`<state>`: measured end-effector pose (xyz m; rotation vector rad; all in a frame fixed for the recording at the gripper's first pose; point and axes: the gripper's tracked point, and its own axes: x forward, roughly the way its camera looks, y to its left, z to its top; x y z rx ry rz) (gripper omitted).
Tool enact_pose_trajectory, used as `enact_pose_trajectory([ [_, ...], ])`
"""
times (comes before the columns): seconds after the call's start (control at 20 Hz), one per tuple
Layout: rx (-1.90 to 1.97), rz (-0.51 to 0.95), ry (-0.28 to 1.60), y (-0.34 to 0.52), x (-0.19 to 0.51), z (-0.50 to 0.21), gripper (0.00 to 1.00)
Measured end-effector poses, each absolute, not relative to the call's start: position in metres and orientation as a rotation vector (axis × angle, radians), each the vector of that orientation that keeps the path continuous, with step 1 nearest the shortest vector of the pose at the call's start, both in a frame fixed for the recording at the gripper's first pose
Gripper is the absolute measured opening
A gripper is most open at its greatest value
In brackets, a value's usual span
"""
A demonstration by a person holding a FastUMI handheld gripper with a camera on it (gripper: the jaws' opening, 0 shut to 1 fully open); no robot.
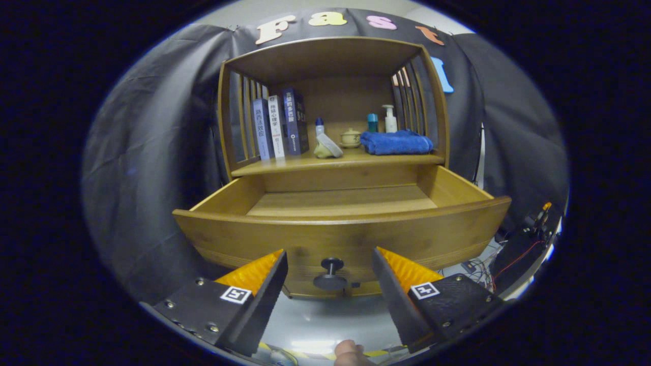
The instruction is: Pull open the drawer, take out the items inside it, and place them on the countertop above the cabinet.
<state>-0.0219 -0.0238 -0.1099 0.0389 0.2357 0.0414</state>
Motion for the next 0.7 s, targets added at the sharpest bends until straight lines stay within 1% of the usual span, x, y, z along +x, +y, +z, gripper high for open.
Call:
enact_pose_trajectory([
  [0.2, 0.005, 0.029, 0.215, -0.018, -0.003, -0.123, 0.98],
  [0.25, -0.012, 0.004, 0.225, -0.021, 0.0, -0.128, 0.98],
  [0.45, -0.078, -0.076, 0.14, -0.021, 0.008, -0.131, 0.99],
  [0.5, -0.084, -0.07, 0.127, -0.018, 0.009, -0.132, 0.99],
  [0.6, -0.077, -0.053, 0.158, -0.013, 0.017, -0.146, 0.99],
  [0.7, -0.091, -0.053, 0.151, -0.014, 0.024, -0.144, 1.0],
])
